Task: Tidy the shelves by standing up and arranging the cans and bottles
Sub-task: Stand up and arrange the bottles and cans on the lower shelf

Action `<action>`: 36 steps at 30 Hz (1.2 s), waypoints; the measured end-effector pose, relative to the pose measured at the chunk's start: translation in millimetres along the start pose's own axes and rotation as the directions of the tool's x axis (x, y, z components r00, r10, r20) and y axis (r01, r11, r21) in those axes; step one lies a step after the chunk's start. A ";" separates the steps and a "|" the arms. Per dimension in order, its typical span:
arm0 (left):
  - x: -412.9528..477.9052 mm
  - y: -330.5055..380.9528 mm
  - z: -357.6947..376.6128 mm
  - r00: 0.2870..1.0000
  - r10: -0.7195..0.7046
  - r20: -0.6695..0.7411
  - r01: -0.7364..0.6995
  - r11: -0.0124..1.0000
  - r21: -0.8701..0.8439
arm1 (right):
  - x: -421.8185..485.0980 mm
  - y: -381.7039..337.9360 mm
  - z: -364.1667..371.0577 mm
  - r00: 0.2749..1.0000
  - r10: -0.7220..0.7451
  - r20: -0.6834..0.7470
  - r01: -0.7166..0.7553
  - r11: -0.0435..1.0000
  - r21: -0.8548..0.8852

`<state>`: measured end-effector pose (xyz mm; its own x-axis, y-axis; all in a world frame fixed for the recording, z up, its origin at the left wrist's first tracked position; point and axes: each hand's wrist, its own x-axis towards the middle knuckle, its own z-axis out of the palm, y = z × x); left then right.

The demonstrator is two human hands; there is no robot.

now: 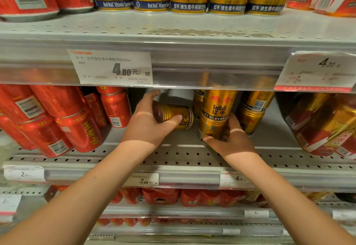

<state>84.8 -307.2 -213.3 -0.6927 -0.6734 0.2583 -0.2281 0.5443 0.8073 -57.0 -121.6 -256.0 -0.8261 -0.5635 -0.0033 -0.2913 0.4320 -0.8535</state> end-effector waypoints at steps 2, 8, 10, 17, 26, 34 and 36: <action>3.8 4.9 1.2 1.000 0.004 -0.022 -0.004 1.000 -0.003 | 0.4 -0.2 -0.3 1.000 0.000 0.011 0.000 1.000 -0.003; 15.6 14.9 14.0 0.996 0.092 0.016 -0.093 0.989 0.117 | 2.4 2.0 -1.3 0.999 -0.035 0.029 0.035 0.999 -0.023; 18.4 15.2 16.2 0.994 0.102 0.031 -0.105 0.983 0.148 | 2.0 3.0 -1.3 0.999 -0.036 0.035 0.037 0.999 -0.020; 19.6 12.1 24.6 0.982 0.088 0.164 -0.106 0.989 0.103 | 1.6 -1.7 3.9 0.997 -0.065 0.041 0.067 0.997 -0.047; 2.4 -9.8 13.3 0.987 -0.132 0.092 0.128 0.991 0.045 | -0.7 -8.4 9.9 0.998 -0.050 0.049 0.051 0.999 -0.004; 40.1 -21.3 -3.2 0.983 -0.181 -0.012 0.182 0.982 0.042 | -3.7 -20.3 27.8 0.989 -0.039 0.145 0.034 0.999 0.037; 46.6 -22.1 -0.4 0.983 -0.184 -0.013 0.184 0.982 0.049 | -3.4 -23.6 32.6 0.987 -0.039 0.158 0.034 0.999 0.035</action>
<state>57.8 -350.9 -218.9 -0.6301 -0.7683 0.1124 -0.3851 0.4349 0.8140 -31.6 -152.9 -252.8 -0.7275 -0.6842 -0.0523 -0.3019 0.3876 -0.8710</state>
